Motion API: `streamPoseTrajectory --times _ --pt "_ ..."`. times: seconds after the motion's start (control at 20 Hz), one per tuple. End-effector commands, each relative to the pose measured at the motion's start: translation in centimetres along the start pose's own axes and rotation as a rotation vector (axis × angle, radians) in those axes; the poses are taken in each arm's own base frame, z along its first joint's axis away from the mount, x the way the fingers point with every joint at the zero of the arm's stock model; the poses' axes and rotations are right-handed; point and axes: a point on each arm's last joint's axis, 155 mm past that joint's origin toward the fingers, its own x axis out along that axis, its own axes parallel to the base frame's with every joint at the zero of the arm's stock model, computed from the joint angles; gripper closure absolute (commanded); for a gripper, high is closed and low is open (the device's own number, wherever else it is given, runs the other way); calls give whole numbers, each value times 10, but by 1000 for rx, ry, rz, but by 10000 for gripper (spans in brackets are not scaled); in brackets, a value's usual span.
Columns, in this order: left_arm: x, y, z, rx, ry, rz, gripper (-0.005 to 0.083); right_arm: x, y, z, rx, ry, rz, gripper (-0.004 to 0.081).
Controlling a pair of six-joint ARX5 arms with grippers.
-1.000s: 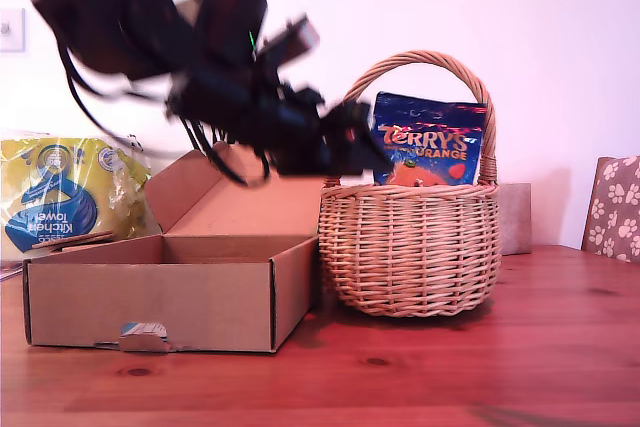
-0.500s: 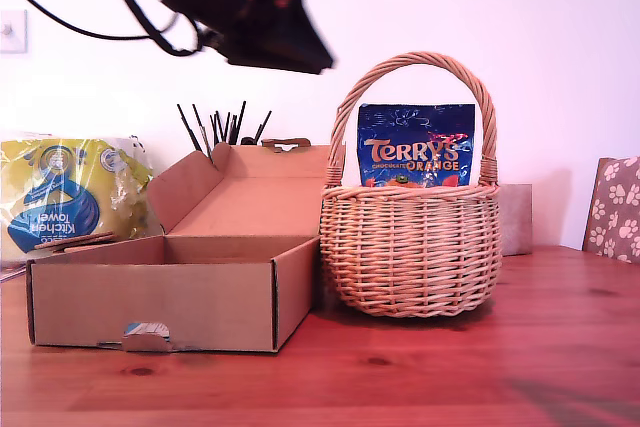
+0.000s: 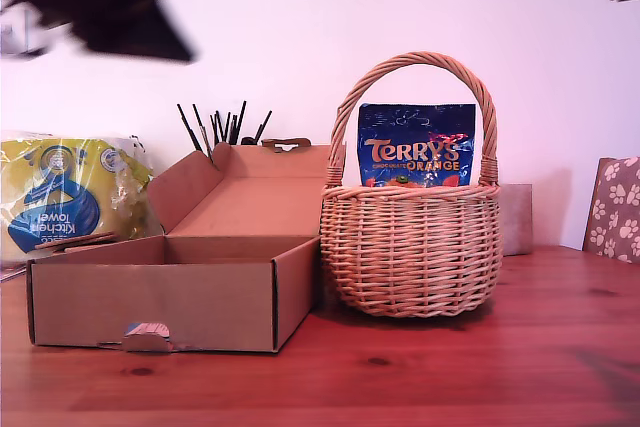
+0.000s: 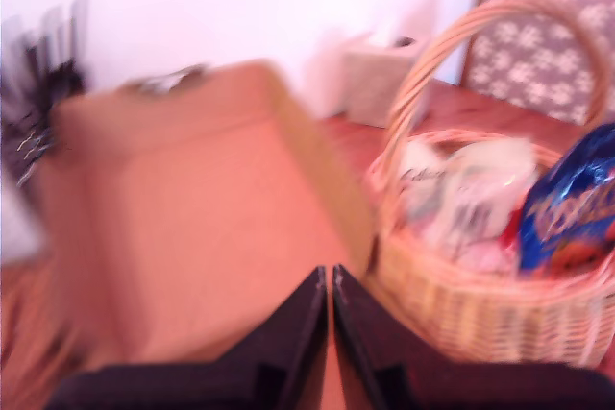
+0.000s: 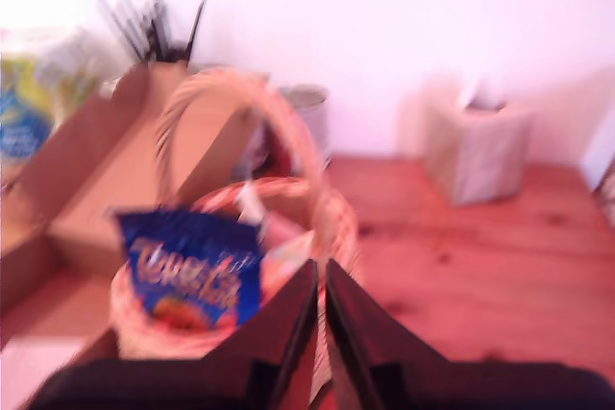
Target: Move the bags of Easter eggs from the cardboard box on the left into the woven basket on the right side.
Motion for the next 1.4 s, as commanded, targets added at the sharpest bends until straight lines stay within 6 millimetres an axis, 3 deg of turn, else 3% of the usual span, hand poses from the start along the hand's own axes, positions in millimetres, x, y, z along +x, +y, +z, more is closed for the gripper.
streamPoseTrajectory --times 0.0,0.2,0.65,0.85,1.35 --pt "-17 11 -19 -41 5 38 793 -4 -1 -5 10 -19 9 782" --pt "-57 23 -37 -70 -21 92 793 -15 -1 -23 63 -37 27 782" --pt "-121 12 -15 -55 -114 103 793 -48 10 1 68 -158 107 782" --pt "-126 11 -18 -55 -109 103 792 -45 10 -14 64 -95 102 782" --pt "-124 9 -60 -83 57 101 792 -49 6 -91 47 209 78 782"
